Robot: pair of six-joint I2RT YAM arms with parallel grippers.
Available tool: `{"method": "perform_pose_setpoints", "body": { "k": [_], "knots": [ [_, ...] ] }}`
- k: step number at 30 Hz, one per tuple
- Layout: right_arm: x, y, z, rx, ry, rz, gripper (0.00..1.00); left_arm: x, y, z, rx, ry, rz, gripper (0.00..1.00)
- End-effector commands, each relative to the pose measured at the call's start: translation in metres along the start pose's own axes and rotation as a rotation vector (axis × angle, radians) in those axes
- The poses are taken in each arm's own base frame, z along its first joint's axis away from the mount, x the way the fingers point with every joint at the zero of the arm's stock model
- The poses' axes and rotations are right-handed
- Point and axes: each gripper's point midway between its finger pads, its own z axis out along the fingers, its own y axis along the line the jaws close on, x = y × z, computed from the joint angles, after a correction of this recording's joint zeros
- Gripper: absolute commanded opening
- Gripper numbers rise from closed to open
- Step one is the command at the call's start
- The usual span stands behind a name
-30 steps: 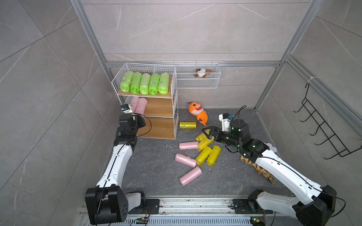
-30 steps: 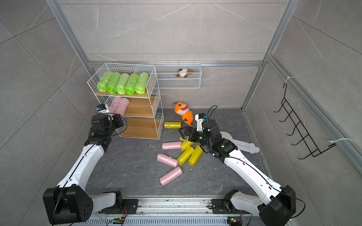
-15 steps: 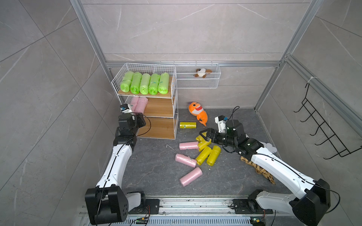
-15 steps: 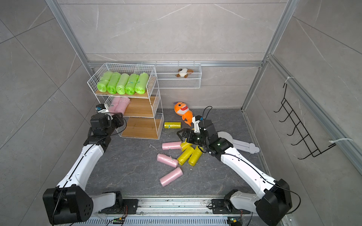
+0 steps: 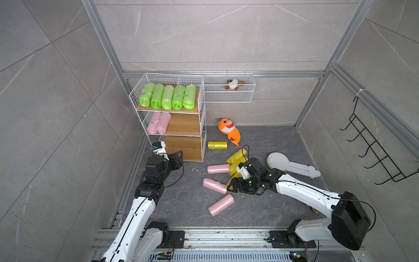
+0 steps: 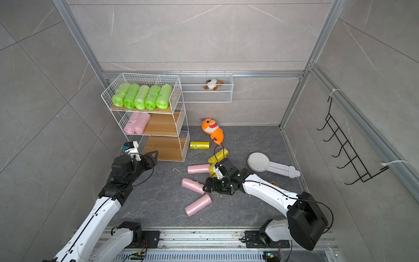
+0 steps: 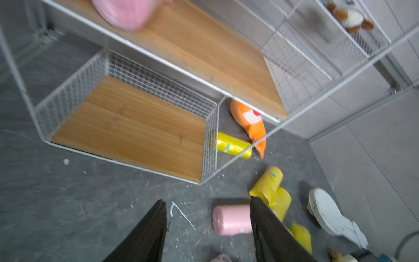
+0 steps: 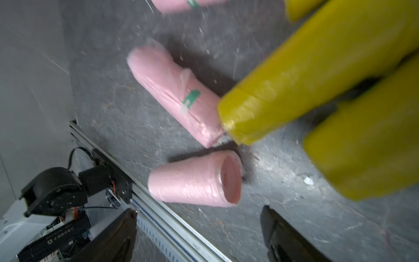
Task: Sort the rolls of trash bags by color and place them on the shelf
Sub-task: Place the roll of trash bags on the shelf, then pick up the roll of trash bags from the center of the board.
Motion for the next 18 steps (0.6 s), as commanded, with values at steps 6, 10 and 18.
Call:
{"method": "perform_pose_setpoints", "body": {
  "k": [6, 10, 18],
  "knots": [
    [0.043, 0.003, 0.042, -0.073, 0.237, 0.106, 0.91, 0.033, -0.034, 0.015, 0.074, 0.081, 0.006, 0.63],
    [0.048, 0.002, 0.061, -0.11, 0.25, 0.199, 0.9, 0.039, -0.035, 0.017, 0.075, 0.091, 0.014, 0.63],
    [0.041, -0.004, 0.077, -0.137, 0.192, 0.344, 0.84, 0.038, -0.038, 0.011, 0.093, 0.078, 0.025, 0.63]
  ]
}}
